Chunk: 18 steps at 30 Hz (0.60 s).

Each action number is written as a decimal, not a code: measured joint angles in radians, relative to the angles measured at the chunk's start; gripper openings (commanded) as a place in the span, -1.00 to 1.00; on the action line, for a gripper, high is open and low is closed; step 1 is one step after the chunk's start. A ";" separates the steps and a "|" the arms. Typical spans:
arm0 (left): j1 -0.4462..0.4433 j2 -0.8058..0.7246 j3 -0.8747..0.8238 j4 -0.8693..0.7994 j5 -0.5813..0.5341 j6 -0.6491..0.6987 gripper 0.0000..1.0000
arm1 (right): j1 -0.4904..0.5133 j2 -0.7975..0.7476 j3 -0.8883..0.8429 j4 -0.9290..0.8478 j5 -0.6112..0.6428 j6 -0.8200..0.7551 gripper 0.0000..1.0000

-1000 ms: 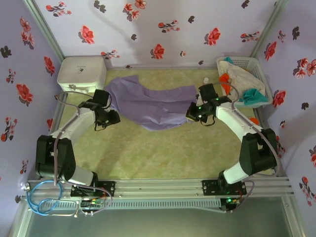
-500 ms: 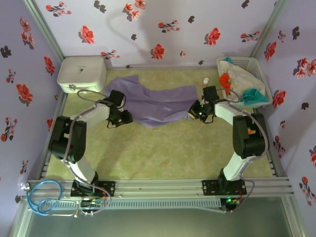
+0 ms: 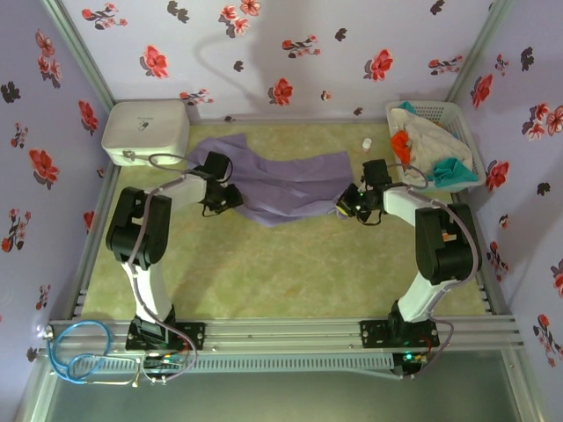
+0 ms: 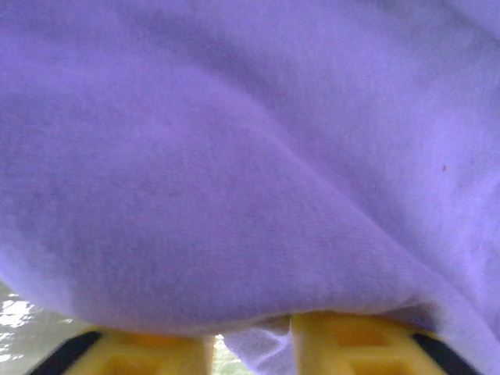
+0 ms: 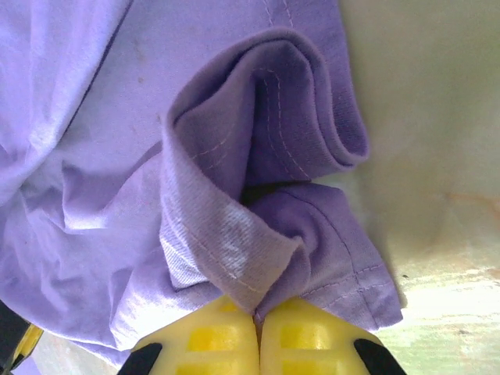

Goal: Fold and stack the t-shirts

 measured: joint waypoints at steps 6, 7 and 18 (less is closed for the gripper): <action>0.000 -0.007 -0.006 -0.010 -0.008 0.009 -1.00 | -0.011 -0.040 -0.013 -0.032 0.017 -0.040 -1.00; 0.000 -0.024 -0.021 -0.018 -0.008 0.013 -1.00 | -0.011 -0.047 -0.013 -0.045 0.024 -0.056 -1.00; -0.083 -0.368 -0.060 -0.346 -0.025 0.021 -1.00 | -0.011 -0.106 -0.013 -0.188 0.092 -0.180 -1.00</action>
